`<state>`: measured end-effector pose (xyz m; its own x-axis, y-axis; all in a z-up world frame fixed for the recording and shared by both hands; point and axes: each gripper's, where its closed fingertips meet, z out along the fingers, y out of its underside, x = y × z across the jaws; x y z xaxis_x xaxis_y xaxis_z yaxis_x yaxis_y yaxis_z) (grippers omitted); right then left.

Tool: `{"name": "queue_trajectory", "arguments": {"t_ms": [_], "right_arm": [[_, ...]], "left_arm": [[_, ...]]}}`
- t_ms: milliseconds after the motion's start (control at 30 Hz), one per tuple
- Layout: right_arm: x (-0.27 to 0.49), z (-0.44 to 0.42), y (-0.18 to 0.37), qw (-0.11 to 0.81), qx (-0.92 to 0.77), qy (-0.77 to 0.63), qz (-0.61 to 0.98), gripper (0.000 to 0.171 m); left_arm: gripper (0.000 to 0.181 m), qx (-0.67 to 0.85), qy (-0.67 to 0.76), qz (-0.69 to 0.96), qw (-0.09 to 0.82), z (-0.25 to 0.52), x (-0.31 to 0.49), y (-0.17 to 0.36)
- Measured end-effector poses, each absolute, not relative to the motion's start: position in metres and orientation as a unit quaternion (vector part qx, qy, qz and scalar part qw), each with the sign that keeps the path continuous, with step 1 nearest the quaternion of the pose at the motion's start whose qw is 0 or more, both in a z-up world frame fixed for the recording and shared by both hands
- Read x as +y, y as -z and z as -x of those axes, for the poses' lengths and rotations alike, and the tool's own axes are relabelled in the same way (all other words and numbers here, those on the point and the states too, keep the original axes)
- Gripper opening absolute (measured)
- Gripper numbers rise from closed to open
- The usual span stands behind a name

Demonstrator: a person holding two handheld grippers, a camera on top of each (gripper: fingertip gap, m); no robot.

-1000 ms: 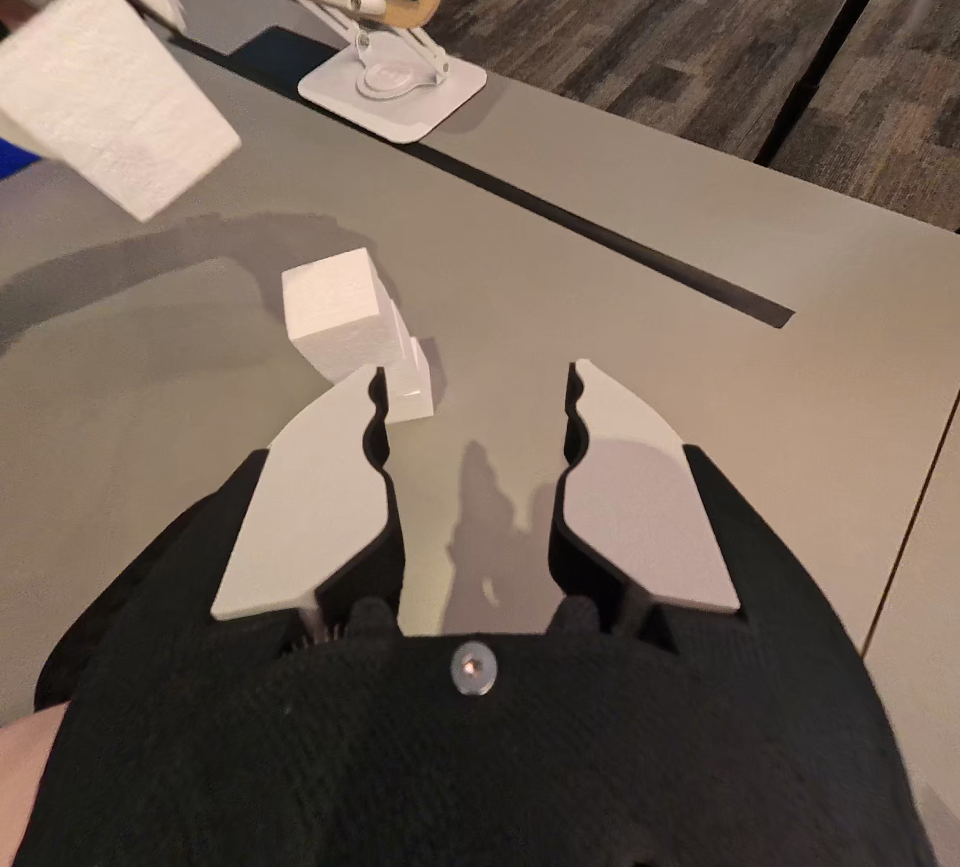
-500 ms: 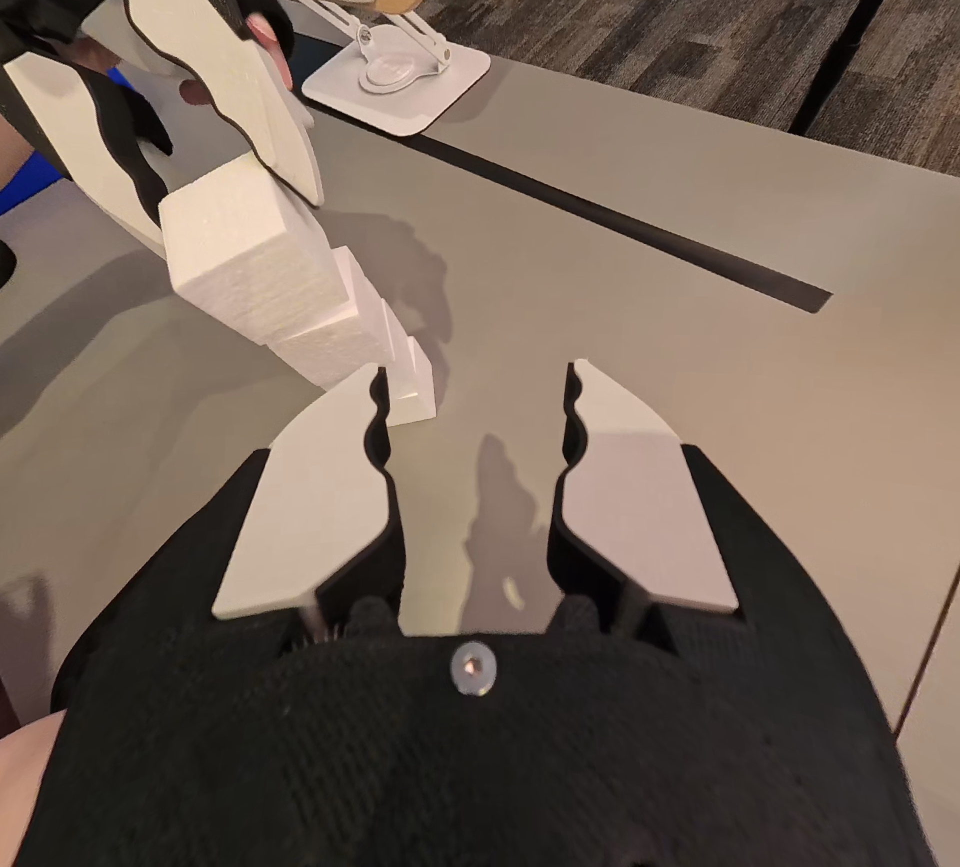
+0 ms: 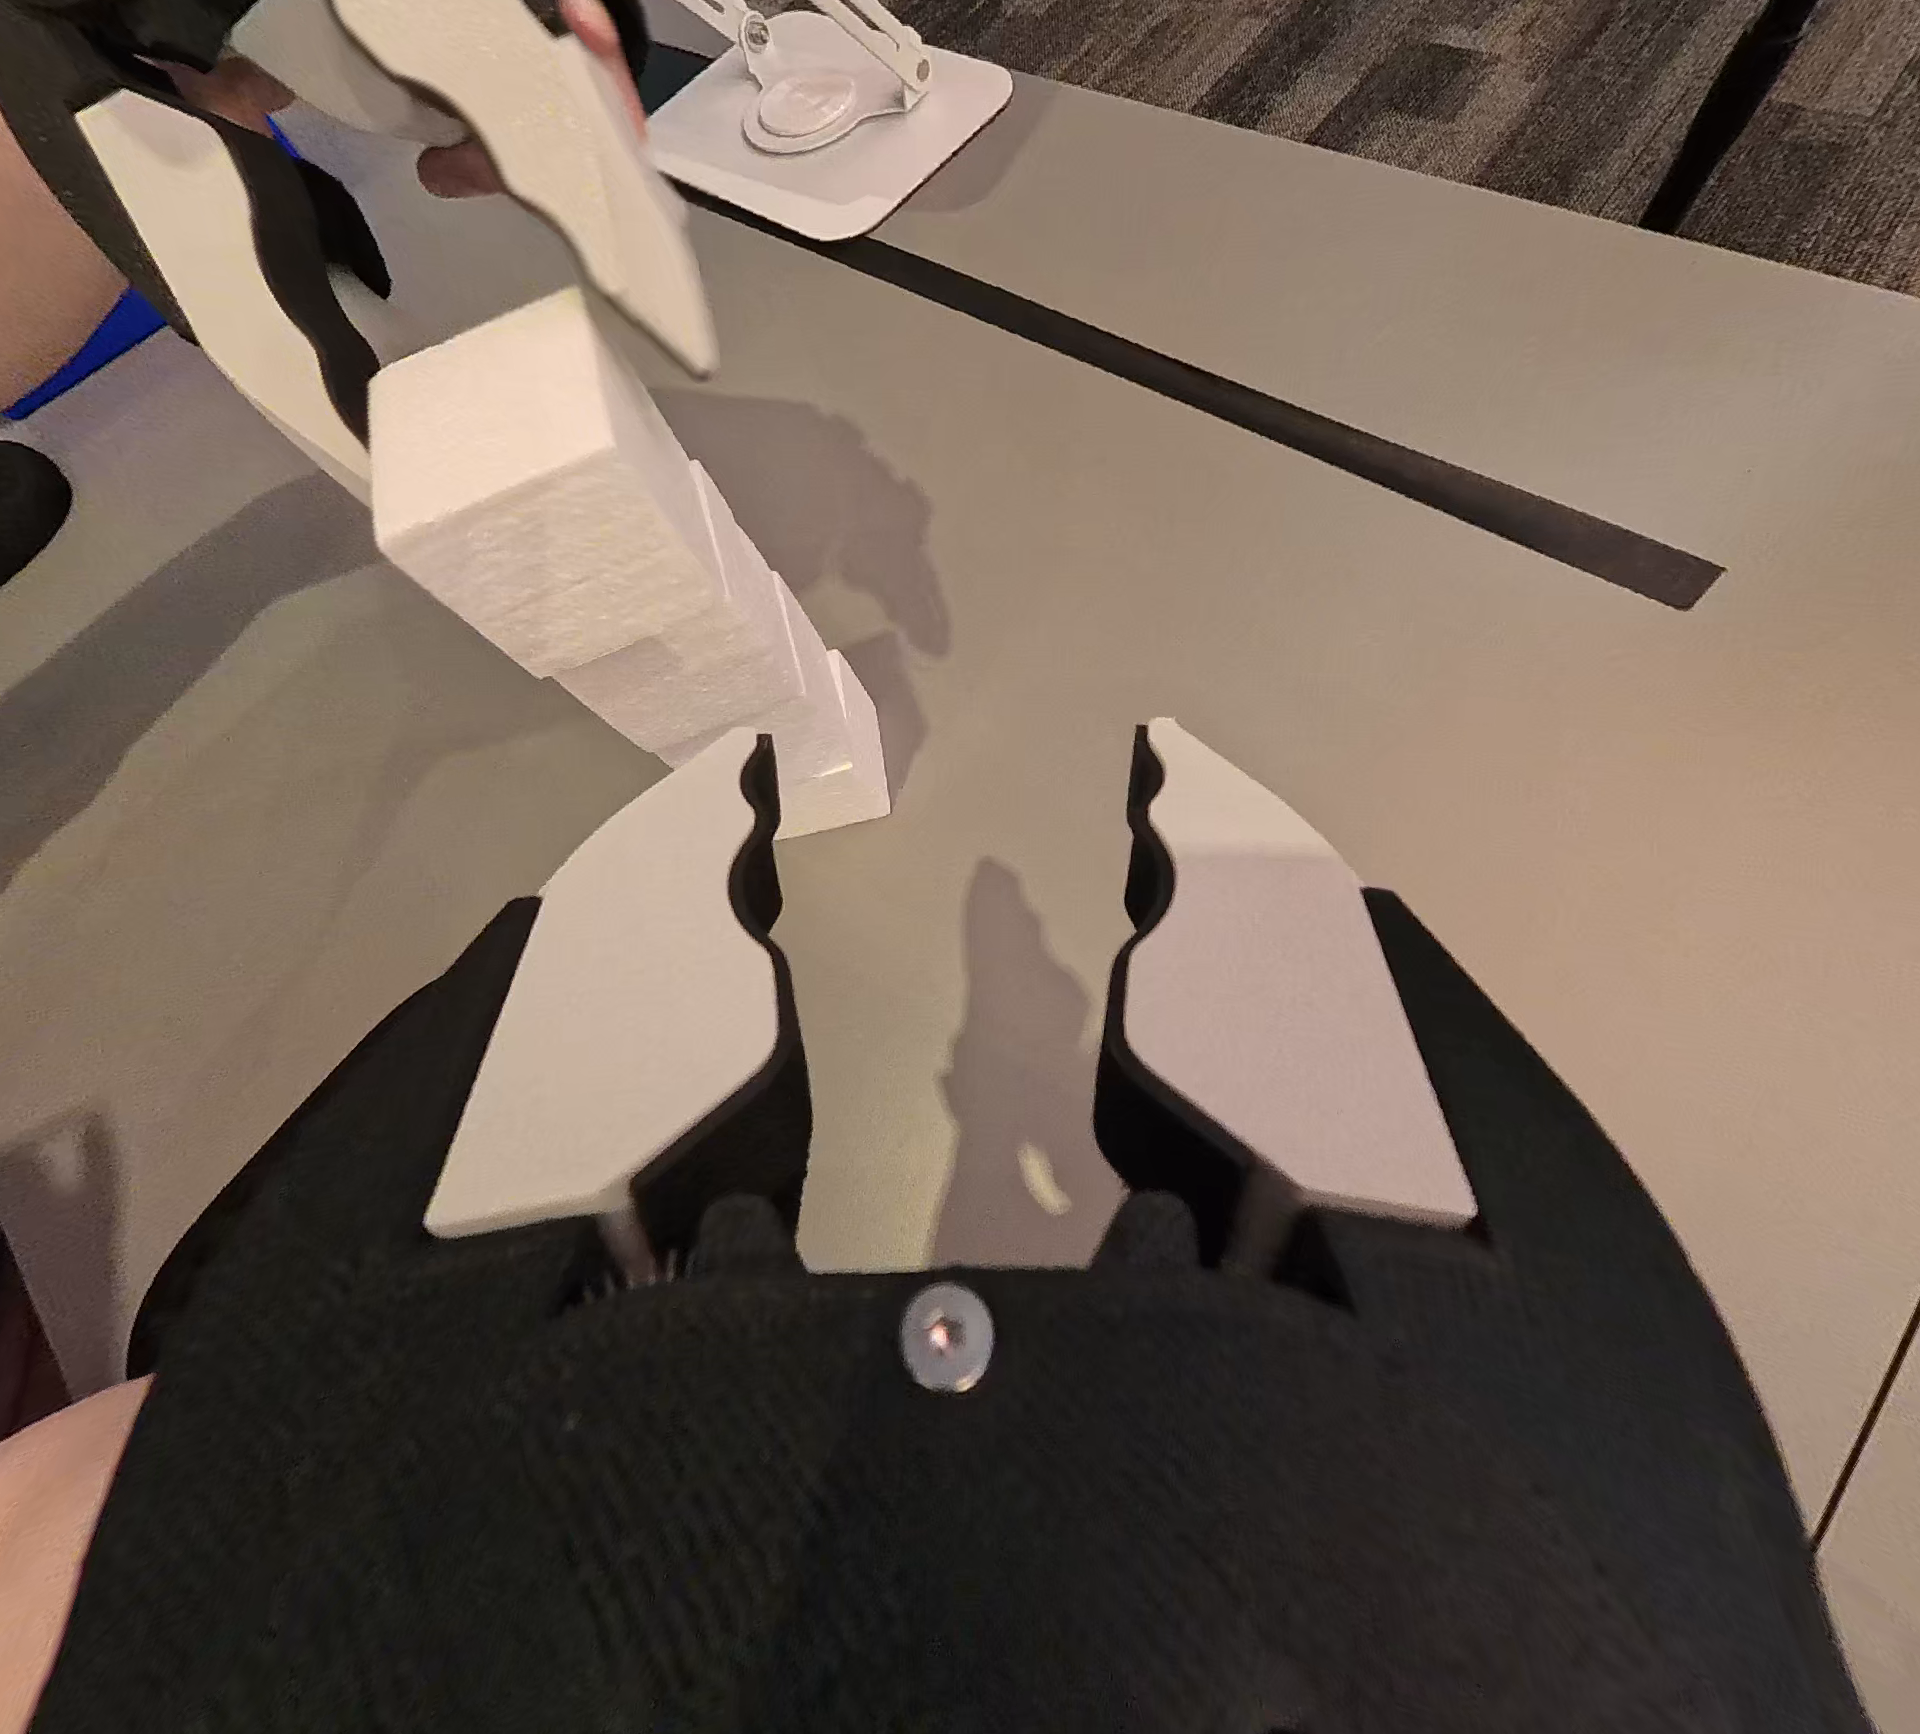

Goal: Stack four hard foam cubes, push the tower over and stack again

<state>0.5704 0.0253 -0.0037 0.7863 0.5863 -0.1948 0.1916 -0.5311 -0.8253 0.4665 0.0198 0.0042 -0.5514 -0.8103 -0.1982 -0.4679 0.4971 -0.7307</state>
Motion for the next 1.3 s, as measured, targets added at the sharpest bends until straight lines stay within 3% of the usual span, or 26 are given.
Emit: {"name": "queue_trajectory", "arguments": {"t_ms": [133,200,267,300,333,367,433,633,833,1167,1300], "right_arm": [[0.02,-0.57,0.007,0.41,-0.224,-0.243,0.85,0.066],[0.013,-0.569,0.015,0.381,-0.227,-0.235,0.865,0.059],[0.006,-0.567,0.022,0.346,-0.24,-0.226,0.878,0.031],[0.004,-0.566,0.025,0.33,-0.24,-0.224,0.885,0.004],[0.003,-0.566,0.029,0.315,-0.234,-0.219,0.893,0.001],[0.003,-0.568,0.035,0.297,-0.227,-0.21,0.903,0.001],[-0.001,-0.574,0.052,0.246,-0.205,-0.195,0.927,0.001],[0.001,-0.575,0.088,0.14,-0.108,-0.22,0.959,0.0],[0.004,-0.532,0.09,0.078,-0.144,-0.184,0.969,0.0],[0.024,-0.392,0.035,0.174,-0.358,-0.083,0.914,0.0],[0.023,-0.381,0.011,0.233,-0.372,-0.061,0.897,0.0]], "left_arm": [[0.095,0.793,0.347,0.412,0.286,-0.463,0.018,-0.018],[0.095,0.773,0.361,0.423,0.307,-0.453,0.018,-0.029],[0.089,0.732,0.39,0.43,0.357,-0.438,0.018,-0.05],[0.082,0.701,0.395,0.444,0.394,-0.429,0.023,-0.061],[0.078,0.671,0.406,0.451,0.426,-0.416,0.025,-0.071],[0.066,0.636,0.416,0.459,0.459,-0.401,0.027,-0.081],[0.001,0.538,0.382,0.524,0.539,-0.361,0.053,-0.085],[0.0,0.409,0.196,0.676,0.581,-0.23,0.083,-0.045],[0.0,0.384,0.133,0.709,0.576,-0.169,0.064,-0.06],[0.0,0.379,0.104,0.701,0.596,-0.145,0.056,-0.082],[0.022,0.353,0.121,0.708,0.6,-0.132,0.062,-0.082]]}}
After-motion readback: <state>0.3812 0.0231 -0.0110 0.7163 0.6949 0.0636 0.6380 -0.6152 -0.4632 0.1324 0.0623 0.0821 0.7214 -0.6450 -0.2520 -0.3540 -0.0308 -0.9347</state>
